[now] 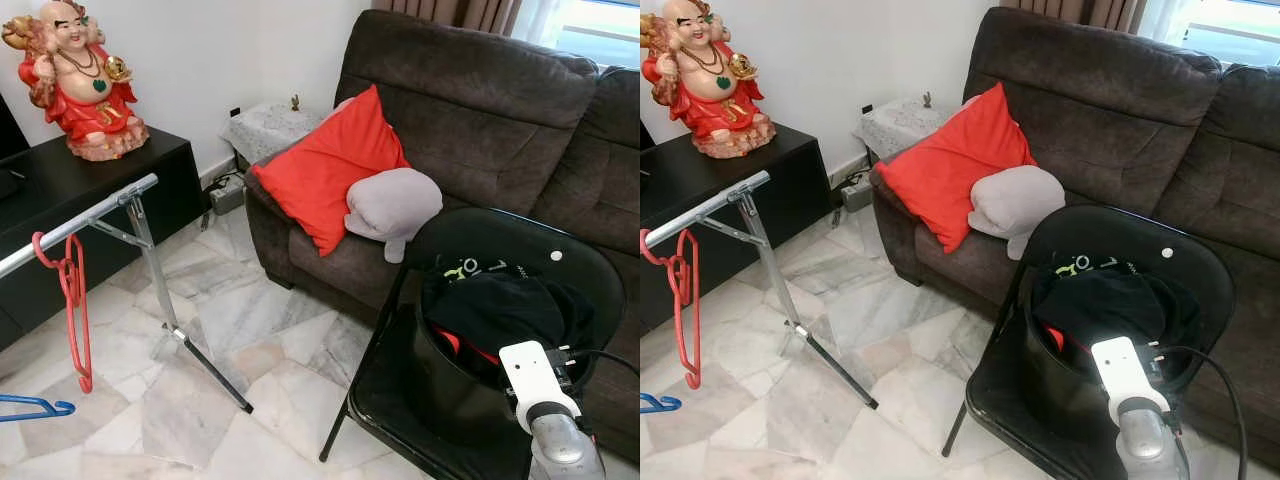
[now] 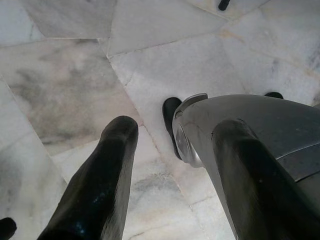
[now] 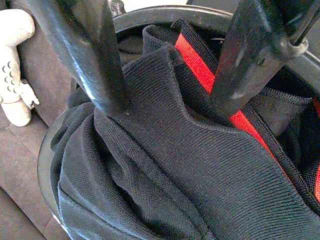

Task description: Hang hanger

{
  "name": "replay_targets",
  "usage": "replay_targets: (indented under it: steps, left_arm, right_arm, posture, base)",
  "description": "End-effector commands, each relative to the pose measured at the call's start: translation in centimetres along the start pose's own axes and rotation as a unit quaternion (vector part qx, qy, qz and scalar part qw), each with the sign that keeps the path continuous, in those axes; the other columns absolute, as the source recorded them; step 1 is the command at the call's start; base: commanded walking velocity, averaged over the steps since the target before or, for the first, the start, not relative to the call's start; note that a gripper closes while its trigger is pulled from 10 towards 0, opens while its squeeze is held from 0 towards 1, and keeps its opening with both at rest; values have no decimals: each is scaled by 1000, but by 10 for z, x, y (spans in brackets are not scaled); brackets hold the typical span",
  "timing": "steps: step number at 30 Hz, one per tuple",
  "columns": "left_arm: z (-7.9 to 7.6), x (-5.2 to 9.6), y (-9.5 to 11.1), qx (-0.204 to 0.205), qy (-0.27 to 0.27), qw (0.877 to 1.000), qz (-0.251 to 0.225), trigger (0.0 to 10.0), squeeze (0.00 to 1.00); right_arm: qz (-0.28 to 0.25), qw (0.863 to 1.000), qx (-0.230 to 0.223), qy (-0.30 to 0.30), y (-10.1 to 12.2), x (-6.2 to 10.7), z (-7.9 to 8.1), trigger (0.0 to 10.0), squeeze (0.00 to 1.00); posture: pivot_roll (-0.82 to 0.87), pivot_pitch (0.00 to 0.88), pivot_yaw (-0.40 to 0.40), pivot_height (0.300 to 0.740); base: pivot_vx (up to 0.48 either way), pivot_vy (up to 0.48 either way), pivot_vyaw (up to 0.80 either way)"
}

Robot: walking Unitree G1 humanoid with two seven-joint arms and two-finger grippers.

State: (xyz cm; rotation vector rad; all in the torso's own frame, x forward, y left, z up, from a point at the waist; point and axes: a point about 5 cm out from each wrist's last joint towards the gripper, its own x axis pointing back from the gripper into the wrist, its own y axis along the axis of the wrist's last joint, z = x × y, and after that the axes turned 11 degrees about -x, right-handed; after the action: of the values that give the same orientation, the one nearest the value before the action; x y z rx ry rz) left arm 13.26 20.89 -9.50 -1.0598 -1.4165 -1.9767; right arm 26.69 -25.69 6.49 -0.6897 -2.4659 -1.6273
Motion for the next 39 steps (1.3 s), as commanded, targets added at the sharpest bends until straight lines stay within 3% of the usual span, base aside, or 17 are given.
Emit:
replay_targets:
  steps: [1, 2, 3, 4, 6, 30, 39]
  left_arm:
    - [-6, 3, -11, -8, -12, 1000, 24, 10000, 0]
    - [-6, 3, -11, -8, -12, 1000, 24, 10000, 0]
    - [-6, 3, -11, -8, -12, 1000, 25, 10000, 0]
    - [-5, 3, -12, -7, -12, 1000, 26, 10000, 0]
    - [-4, 3, -13, -7, -11, 1000, 27, 10000, 0]
    - [-10, 2, -11, -9, -14, 999, 34, 10000, 0]
    - [-8, 3, -15, -9, -12, 999, 38, 10000, 0]
  right_arm:
    - [-10, 1000, 3, 4, 6, -1, 0, 10000, 0]
    - [-10, 1000, 4, 4, 7, -1, 0, 7804, 0]
    - [-13, 1000, 7, 3, 7, -1, -1, 4863, 0]
    - [-14, 1000, 8, 2, 8, -1, -1, 549, 0]
    - [-18, 1000, 15, -1, 10, -1, -1, 0, 0]
    - [-12, 1000, 27, 0, 8, -1, 1, 0, 0]
    - [-91, 992, 4, -84, 33, 2, -18, 0, 0]
  posture:
    - [79, 56, -12, 740]
    - [79, 56, -12, 740]
    - [79, 56, -12, 740]
    - [79, 56, -12, 740]
    - [79, 56, -12, 740]
    - [81, 52, -13, 740]
    - [80, 44, -13, 740]
  base:
    - [0, 0, 0]
    - [0, 0, 0]
    - [0, 0, 0]
    - [0, 0, 0]
    - [0, 0, 0]
    - [0, 0, 0]
    - [0, 0, 0]
